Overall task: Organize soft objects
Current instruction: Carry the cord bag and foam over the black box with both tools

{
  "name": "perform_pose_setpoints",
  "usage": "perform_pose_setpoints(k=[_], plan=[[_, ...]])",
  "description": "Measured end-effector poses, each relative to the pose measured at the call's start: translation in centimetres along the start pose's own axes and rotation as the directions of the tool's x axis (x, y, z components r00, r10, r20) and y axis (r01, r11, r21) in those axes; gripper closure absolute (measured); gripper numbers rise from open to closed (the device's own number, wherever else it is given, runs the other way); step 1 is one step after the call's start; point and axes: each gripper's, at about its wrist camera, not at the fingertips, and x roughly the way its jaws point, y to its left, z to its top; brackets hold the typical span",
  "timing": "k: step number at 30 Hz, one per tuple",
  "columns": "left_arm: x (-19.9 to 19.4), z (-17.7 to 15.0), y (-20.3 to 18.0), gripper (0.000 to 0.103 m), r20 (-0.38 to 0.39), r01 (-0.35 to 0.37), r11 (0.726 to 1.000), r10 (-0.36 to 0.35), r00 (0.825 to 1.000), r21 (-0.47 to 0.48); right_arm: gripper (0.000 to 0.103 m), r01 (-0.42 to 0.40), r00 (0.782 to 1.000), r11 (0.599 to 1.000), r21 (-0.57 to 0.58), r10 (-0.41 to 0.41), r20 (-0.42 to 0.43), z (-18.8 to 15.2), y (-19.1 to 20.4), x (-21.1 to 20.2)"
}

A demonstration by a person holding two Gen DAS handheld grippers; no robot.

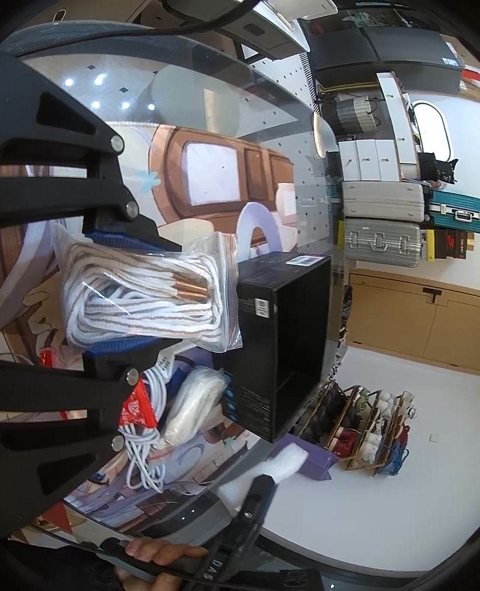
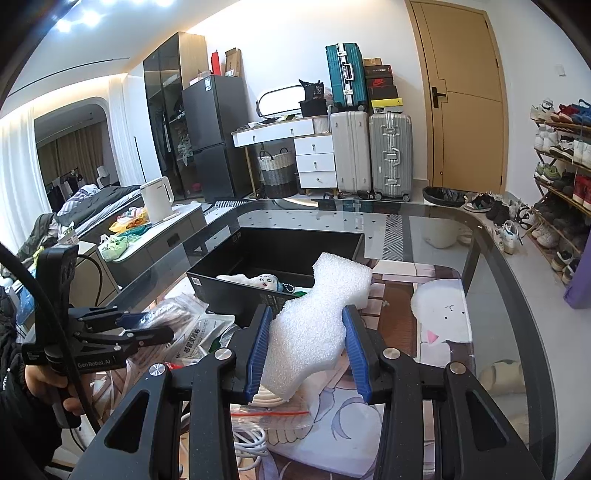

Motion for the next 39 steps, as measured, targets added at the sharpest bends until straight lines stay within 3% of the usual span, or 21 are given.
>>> perform_pose_setpoints(k=[11, 25, 39], plan=[[-2.3, 1.7, -0.4, 0.066, 0.077, 0.006, 1.000, -0.006, 0.997, -0.006, 0.063, -0.028, 1.000, 1.000, -0.002, 0.028, 0.014, 0.0, 0.3, -0.1], [-1.7, 6.0, -1.9, 0.065, 0.137, -0.015, 1.000, 0.011, 0.991, 0.028, 0.063, -0.086, 0.996, 0.996, -0.034, 0.086, 0.016, 1.4, 1.0, 0.1], [1.9, 8.2, -3.1, 0.065, 0.110, -0.012, 0.999, 0.007, 0.994, 0.048, 0.063, -0.141, 0.990, 0.988, -0.057, 0.141, 0.008, 4.3, 0.9, 1.9]])
